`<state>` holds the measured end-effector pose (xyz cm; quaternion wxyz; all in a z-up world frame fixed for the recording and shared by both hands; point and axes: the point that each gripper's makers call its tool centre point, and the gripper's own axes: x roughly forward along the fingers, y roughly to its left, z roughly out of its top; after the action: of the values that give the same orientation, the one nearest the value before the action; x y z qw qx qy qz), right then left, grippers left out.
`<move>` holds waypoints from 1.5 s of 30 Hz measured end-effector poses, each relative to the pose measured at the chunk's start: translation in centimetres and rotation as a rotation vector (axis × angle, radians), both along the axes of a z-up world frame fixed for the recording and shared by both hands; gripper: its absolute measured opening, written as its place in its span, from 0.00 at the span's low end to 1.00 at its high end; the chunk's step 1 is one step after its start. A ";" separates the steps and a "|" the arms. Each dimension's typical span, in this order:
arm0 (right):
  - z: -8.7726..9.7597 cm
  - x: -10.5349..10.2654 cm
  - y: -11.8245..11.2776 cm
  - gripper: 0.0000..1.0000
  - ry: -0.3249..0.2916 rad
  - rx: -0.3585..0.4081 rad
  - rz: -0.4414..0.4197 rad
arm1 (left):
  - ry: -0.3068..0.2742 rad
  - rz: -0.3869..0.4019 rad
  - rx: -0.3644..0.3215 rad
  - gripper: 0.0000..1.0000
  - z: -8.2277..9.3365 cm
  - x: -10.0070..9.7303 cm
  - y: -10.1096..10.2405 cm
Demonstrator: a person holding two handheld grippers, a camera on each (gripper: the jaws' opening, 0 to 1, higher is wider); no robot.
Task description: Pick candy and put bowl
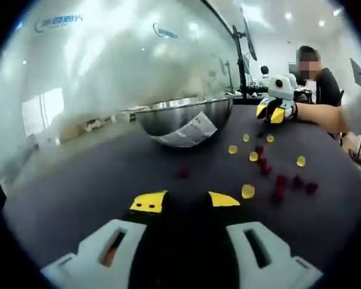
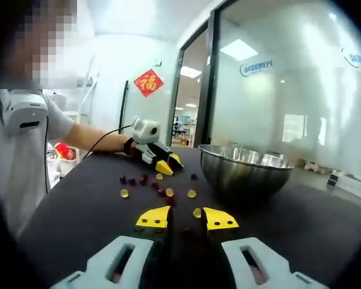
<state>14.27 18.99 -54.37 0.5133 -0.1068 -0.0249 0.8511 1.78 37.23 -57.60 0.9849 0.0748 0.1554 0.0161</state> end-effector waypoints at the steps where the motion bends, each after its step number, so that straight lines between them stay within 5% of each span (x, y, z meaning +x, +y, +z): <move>1: 0.0 0.0 0.0 0.15 0.002 0.000 -0.001 | -0.005 -0.010 -0.004 0.18 0.0 0.8 -0.1; 9: 0.0 -0.7 -0.3 0.15 0.028 -0.009 0.034 | -0.014 0.017 -0.021 0.16 -0.2 4.7 0.3; 13: -0.5 -0.9 -0.3 0.15 0.012 -0.031 0.045 | -0.009 -0.011 -0.006 0.05 -0.3 5.2 -0.5; 23: -0.9 -0.7 -0.2 0.15 0.011 -0.048 0.037 | -0.021 -0.022 0.054 0.02 0.1 5.0 -0.9; 25: -1.2 -0.5 -0.2 0.15 0.000 -0.055 0.031 | -0.025 -0.026 0.062 0.01 0.4 4.6 -1.0; 28: -2.9 -0.4 -0.6 0.15 -0.103 -0.118 0.037 | -0.078 -0.044 -0.001 0.01 2.3 3.6 -2.3; 38: -3.8 0.1 0.2 0.16 -0.074 -0.175 0.029 | -0.320 -0.109 -0.006 0.01 9.8 -2.4 -7.2; 45: -4.0 -0.3 1.6 0.12 -0.064 -0.188 0.025 | -0.347 -0.142 0.003 0.01 9.3 -3.2 -8.9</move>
<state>13.94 20.55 -58.41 0.4895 -0.1814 0.0374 0.8521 -1.39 28.38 -48.32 0.9955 0.0831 -0.0228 -0.0406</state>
